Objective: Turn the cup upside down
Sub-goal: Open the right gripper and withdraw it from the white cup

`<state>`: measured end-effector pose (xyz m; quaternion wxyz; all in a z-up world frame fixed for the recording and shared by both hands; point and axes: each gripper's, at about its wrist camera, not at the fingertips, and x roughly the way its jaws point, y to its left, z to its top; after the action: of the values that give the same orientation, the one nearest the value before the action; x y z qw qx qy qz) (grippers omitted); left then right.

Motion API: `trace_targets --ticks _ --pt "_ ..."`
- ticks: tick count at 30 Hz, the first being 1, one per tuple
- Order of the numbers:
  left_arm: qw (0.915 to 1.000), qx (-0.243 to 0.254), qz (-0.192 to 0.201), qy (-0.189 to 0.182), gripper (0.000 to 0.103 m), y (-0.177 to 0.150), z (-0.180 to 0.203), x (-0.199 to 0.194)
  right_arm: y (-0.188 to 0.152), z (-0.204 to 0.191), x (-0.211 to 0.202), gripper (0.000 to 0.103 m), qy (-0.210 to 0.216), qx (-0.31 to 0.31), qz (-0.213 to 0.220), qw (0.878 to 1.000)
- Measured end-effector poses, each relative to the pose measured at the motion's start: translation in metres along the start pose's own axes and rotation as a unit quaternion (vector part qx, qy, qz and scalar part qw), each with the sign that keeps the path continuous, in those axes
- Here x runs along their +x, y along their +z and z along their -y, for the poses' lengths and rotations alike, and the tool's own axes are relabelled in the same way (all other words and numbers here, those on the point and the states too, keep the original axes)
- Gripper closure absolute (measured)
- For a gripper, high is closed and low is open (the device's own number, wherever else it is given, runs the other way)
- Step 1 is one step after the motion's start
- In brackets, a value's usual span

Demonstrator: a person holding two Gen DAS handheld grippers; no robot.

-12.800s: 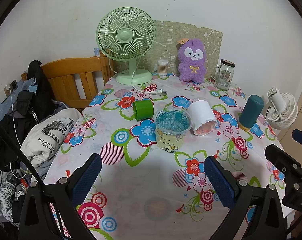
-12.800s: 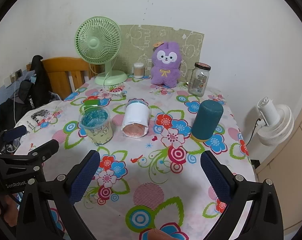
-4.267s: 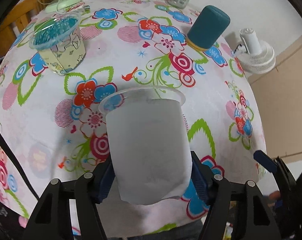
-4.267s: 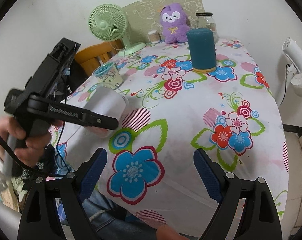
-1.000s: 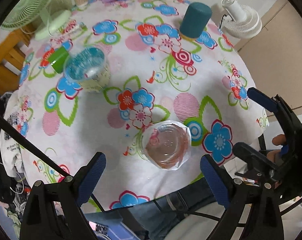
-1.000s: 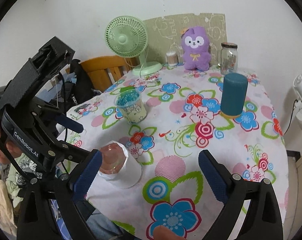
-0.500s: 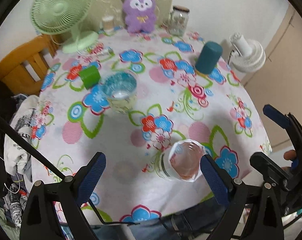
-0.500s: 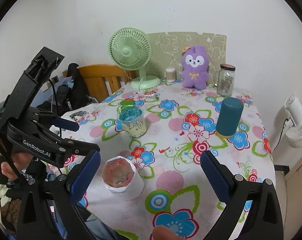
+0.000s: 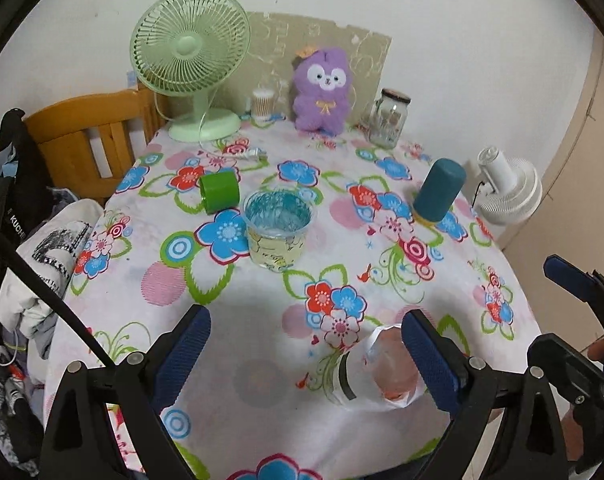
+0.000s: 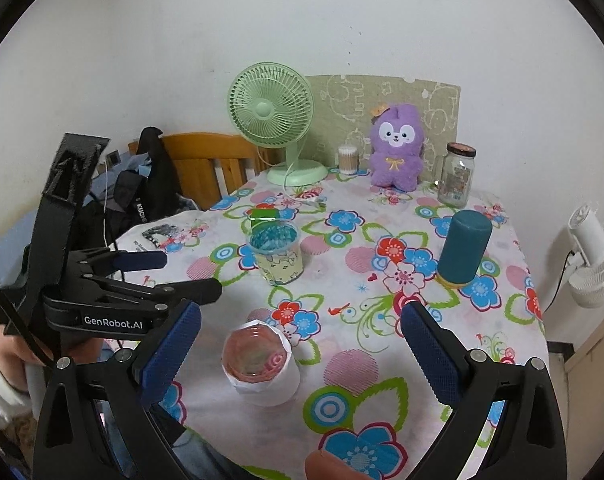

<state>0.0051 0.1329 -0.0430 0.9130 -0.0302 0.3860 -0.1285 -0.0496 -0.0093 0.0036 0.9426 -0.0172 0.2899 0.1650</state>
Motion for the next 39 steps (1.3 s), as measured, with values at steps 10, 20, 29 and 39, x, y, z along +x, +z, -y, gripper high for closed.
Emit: trace_targets --ticks 10,20,29,39 --pt "0.9947 -0.032 0.090 0.040 0.004 -0.021 -0.009 -0.017 -0.002 -0.008 -0.005 0.002 -0.003 -0.004 0.023 1.000" --pt "0.9880 -0.016 0.139 0.066 0.000 -0.037 -0.002 -0.028 -0.007 -0.012 -0.005 0.000 0.002 0.004 0.029 1.000" --pt "0.9889 -0.030 0.130 0.065 0.000 -0.042 -0.006 -0.022 -0.012 -0.008 0.002 0.000 0.003 0.016 0.017 1.000" --pt "0.9874 -0.029 0.121 0.098 0.000 -0.042 -0.010 -0.013 -0.014 -0.004 0.012 0.000 0.002 0.023 0.003 1.000"
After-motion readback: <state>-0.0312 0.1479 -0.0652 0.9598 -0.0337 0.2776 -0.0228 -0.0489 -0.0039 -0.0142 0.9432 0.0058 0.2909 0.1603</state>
